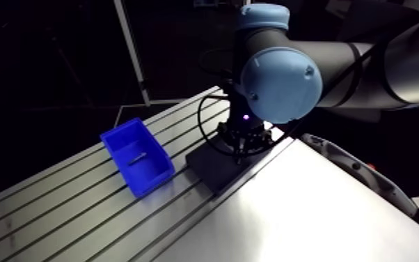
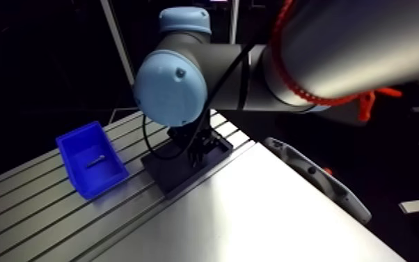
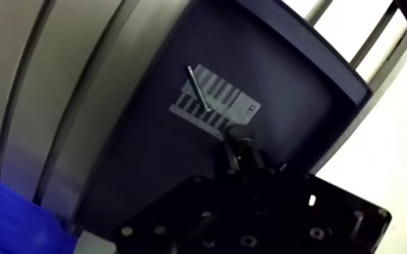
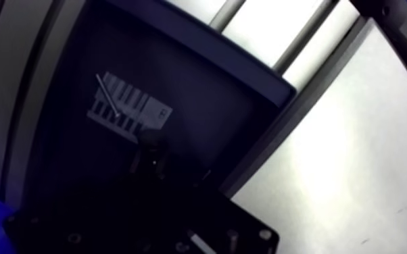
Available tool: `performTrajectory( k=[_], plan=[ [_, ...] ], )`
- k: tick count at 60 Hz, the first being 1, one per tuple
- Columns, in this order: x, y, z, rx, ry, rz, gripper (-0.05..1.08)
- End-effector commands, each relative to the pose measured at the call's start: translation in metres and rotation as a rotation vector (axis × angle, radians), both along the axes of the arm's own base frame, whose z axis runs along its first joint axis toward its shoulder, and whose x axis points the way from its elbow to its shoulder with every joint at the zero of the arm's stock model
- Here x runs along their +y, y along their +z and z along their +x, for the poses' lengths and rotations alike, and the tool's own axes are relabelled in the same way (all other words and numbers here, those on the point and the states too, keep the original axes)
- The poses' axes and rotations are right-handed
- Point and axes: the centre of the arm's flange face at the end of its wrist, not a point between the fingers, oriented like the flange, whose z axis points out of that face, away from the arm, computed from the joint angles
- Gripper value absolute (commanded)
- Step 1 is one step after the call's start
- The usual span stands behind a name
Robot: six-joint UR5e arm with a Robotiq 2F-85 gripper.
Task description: Pick up the M10 bolt from the tray and put it into the blue bin.
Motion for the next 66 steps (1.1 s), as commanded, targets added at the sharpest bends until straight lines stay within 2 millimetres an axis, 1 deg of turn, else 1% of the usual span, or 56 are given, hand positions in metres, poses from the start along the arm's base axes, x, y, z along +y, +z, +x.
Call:
performTrajectory(
  k=[1, 15, 34, 43, 48, 53, 56, 58, 59, 60, 61, 62, 63, 64, 66],
  plan=[
    [0.000, 0.003, 0.000, 0.004, 0.000, 0.005, 0.96],
    [-0.001, 0.004, 0.000, 0.005, 0.001, 0.004, 1.01],
    [-0.002, 0.016, -0.003, 0.019, 0.006, 0.011, 1.06],
    [-0.012, 0.029, -0.010, 0.028, 0.050, 0.016, 1.07],
    [-0.017, 0.044, -0.015, 0.041, 0.096, 0.020, 1.07],
    [-0.021, 0.052, -0.017, 0.041, 0.133, 0.017, 1.07],
    [-0.027, 0.063, -0.024, 0.040, 0.202, 0.007, 1.07],
    [-0.027, 0.063, -0.024, 0.040, 0.202, 0.007, 1.07],
    [-0.028, 0.068, -0.026, 0.045, 0.223, 0.010, 1.07],
    [-0.028, 0.068, -0.026, 0.045, 0.223, 0.010, 1.07],
    [-0.029, 0.074, -0.027, 0.051, 0.243, 0.013, 1.07],
    [-0.029, 0.074, -0.027, 0.051, 0.243, 0.013, 1.07],
    [-0.029, 0.080, -0.028, 0.056, 0.261, 0.019, 1.07],
    [-0.029, 0.080, -0.028, 0.056, 0.261, 0.019, 1.07],
    [-0.029, 0.095, -0.028, 0.069, 0.292, 0.027, 1.07]
  ],
)
